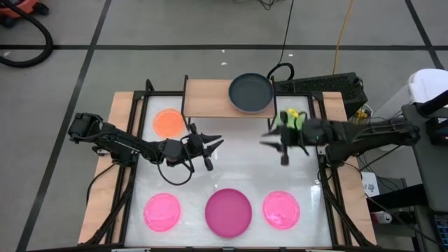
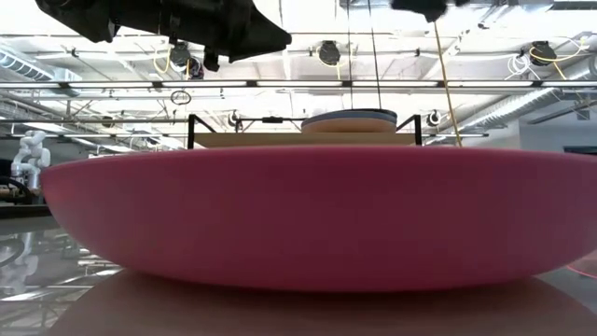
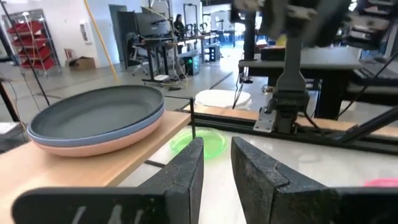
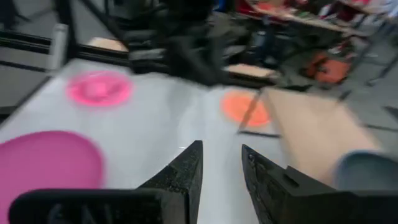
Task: Place and stack plates onto a shelf
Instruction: Stack the large pink plate on top of the large black plate on the shelf
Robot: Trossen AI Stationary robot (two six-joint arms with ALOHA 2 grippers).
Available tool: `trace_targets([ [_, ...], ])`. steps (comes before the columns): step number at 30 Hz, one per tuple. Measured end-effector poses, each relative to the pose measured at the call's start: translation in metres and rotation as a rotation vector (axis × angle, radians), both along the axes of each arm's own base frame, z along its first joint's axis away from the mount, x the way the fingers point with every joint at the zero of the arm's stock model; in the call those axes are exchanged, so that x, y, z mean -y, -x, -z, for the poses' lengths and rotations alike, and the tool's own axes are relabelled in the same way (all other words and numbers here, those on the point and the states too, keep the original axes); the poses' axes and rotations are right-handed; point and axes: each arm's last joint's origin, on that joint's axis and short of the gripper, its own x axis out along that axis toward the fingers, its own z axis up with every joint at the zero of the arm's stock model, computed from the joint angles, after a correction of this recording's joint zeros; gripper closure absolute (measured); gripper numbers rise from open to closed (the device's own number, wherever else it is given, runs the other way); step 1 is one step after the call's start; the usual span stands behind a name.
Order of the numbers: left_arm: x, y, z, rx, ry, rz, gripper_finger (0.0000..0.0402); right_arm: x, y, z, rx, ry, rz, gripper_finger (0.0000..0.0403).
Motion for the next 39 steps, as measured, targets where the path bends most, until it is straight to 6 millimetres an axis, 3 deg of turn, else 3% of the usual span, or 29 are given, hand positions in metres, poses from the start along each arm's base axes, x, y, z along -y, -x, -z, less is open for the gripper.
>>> trace_targets([
  [6,0.0,0.0,0.002,0.021,0.096,0.001,0.0314,-0.025,0.015,0.053,0.064,-0.099,-0.115,0.0309],
  [10,0.003,0.0,0.005,0.01,0.148,0.055,0.0314,-0.034,0.021,0.068,0.134,-0.118,-0.171,0.0309],
  [16,0.014,0.0,0.015,-0.12,0.236,0.132,0.0314,-0.039,0.024,0.072,0.119,-0.107,-0.202,0.0309],
  [21,0.024,-0.008,0.006,-0.289,0.381,0.212,0.0314,-0.04,0.024,0.074,0.098,-0.097,-0.206,0.0309],
  [26,0.032,-0.016,0.001,-0.514,0.468,0.168,0.0314,-0.039,0.025,0.079,0.055,-0.081,-0.206,0.0309],
  [29,0.039,-0.029,-0.004,-0.541,0.534,0.246,0.0314,-0.039,0.026,0.081,0.034,-0.077,-0.205,0.0309],
  [39,0.063,-0.062,0.052,-0.807,0.773,0.408,0.0314,-0.039,0.026,0.081,0.026,-0.077,-0.205,0.0309],
])
